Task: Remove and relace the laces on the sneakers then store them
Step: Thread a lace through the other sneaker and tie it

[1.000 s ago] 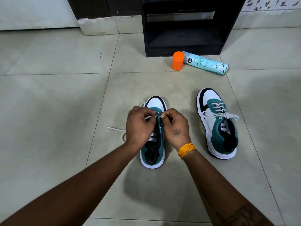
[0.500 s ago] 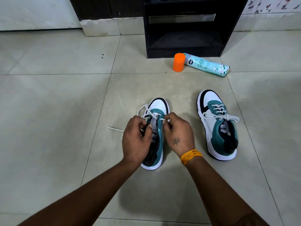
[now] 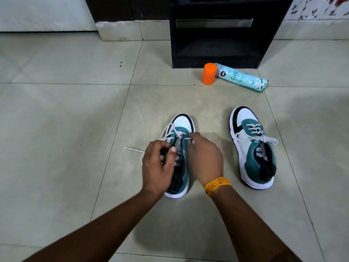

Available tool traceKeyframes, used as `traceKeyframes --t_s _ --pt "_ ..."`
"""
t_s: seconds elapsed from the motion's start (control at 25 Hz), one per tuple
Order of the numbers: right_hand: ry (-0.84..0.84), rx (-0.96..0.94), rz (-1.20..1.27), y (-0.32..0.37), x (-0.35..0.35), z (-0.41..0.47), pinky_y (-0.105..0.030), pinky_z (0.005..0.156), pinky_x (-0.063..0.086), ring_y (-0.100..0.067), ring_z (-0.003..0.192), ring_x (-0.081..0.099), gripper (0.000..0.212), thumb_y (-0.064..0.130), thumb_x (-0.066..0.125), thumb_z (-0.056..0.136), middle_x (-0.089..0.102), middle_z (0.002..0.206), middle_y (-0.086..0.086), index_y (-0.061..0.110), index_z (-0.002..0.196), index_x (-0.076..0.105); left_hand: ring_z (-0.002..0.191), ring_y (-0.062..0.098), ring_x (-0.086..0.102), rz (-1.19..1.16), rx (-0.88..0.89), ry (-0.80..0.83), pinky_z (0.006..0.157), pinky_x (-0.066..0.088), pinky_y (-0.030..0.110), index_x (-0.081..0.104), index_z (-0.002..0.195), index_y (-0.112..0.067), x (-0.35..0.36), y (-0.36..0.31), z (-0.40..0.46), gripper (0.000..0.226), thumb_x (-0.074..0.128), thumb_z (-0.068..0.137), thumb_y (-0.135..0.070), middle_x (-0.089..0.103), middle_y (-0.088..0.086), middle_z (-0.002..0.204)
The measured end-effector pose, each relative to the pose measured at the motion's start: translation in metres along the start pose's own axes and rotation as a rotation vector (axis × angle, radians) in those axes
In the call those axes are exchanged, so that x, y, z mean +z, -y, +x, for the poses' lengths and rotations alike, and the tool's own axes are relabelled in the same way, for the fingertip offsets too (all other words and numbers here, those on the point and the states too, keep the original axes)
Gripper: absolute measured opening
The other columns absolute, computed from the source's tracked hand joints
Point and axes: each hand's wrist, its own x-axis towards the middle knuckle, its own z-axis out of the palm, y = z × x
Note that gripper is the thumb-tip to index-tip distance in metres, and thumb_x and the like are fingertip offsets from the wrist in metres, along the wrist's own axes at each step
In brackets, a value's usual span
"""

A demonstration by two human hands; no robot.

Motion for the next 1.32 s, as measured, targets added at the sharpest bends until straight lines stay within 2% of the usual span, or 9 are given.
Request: traceKeyframes --t_s 0.08,0.28,0.4,0.52,0.76,0.88,1.0,1.16,1.32 --pt "0.001 0.008 0.008 -0.001 0.004 0.002 -0.035 0.06 0.042 -0.035 0.08 0.065 0.012 0.027 0.053 0.098 0.071 0.091 -0.006 0.019 0.099 0.061 0.09 0.019 0.06 -0.001 -0.006 -0.014 0.078 0.052 0.046 0.061 0.097 -0.017 0.002 0.001 -0.001 0.017 0.058 0.098 -0.033 0.06 -0.006 0.096" --pt "0.156 0.371 -0.117 -0.038 0.001 -0.002 -0.037 0.068 0.048 -0.043 0.089 0.067 0.016 0.021 0.053 0.092 0.071 0.093 -0.018 0.01 0.095 0.063 0.09 0.02 0.06 -0.015 -0.036 -0.022 0.081 0.051 0.047 0.06 0.096 -0.017 0.002 0.0 -0.002 0.016 0.057 0.1 -0.032 0.06 -0.006 0.095" --pt "0.119 0.17 -0.077 -0.021 -0.003 -0.001 -0.039 0.069 0.05 -0.041 0.09 0.068 0.025 0.023 0.053 0.096 0.073 0.095 -0.014 0.016 0.118 0.063 0.092 0.02 0.059 0.004 -0.037 -0.007 0.083 0.05 0.046 0.059 0.097 -0.017 0.003 0.001 -0.002 0.015 0.057 0.1 -0.031 0.059 -0.007 0.096" --pt "0.061 -0.015 -0.003 -0.001 -0.001 0.003 -0.036 0.061 0.041 -0.038 0.083 0.066 0.017 0.028 0.051 0.1 0.072 0.091 -0.009 0.018 0.109 0.061 0.093 0.02 0.058 0.015 -0.037 -0.008 0.084 0.05 0.046 0.058 0.099 -0.017 0.004 0.001 -0.003 0.015 0.055 0.101 -0.032 0.058 -0.006 0.097" --pt "0.209 0.371 -0.189 -0.035 0.003 -0.001 -0.038 0.069 0.05 -0.043 0.092 0.066 0.018 0.023 0.049 0.095 0.072 0.098 -0.017 0.011 0.102 0.061 0.095 0.021 0.057 0.016 -0.045 -0.011 0.086 0.049 0.046 0.057 0.1 -0.016 0.006 0.001 -0.004 0.019 0.053 0.102 -0.034 0.055 -0.006 0.099" --pt "0.161 0.189 -0.124 -0.013 -0.001 0.002 -0.039 0.067 0.047 -0.042 0.091 0.067 0.025 0.025 0.047 0.098 0.072 0.097 -0.015 0.017 0.12 0.058 0.096 0.021 0.056 0.03 -0.055 -0.014 0.086 0.049 0.045 0.057 0.101 -0.015 0.008 0.001 -0.004 0.021 0.052 0.102 -0.035 0.054 -0.006 0.101" --pt "0.112 0.005 -0.095 0.006 -0.001 0.007 -0.037 0.062 0.038 -0.04 0.085 0.066 0.022 0.031 0.045 0.102 0.072 0.094 -0.011 0.018 0.112 0.059 0.097 0.021 0.055 0.042 -0.059 -0.021 0.085 0.048 0.044 0.057 0.101 -0.014 0.009 0.001 -0.004 0.024 0.049 0.101 -0.037 0.054 -0.004 0.102" --pt "0.156 0.233 -0.188 -0.019 0.005 0.002 -0.037 0.064 0.044 -0.042 0.088 0.067 0.014 0.021 0.048 0.098 0.07 0.095 -0.014 0.013 0.1 0.058 0.097 0.021 0.054 0.046 -0.064 -0.03 0.086 0.047 0.043 0.056 0.102 -0.013 0.01 0.0 -0.005 0.026 0.047 0.102 -0.038 0.055 -0.003 0.102" --pt "0.174 0.228 -0.14 -0.014 0.001 0.001 -0.038 0.068 0.047 -0.041 0.093 0.068 0.021 0.022 0.048 0.098 0.072 0.098 -0.013 0.017 0.116 0.058 0.097 0.022 0.054 0.055 -0.07 -0.034 0.086 0.047 0.041 0.056 0.101 -0.013 0.011 -0.001 -0.004 0.027 0.046 0.102 -0.038 0.055 -0.002 0.102"
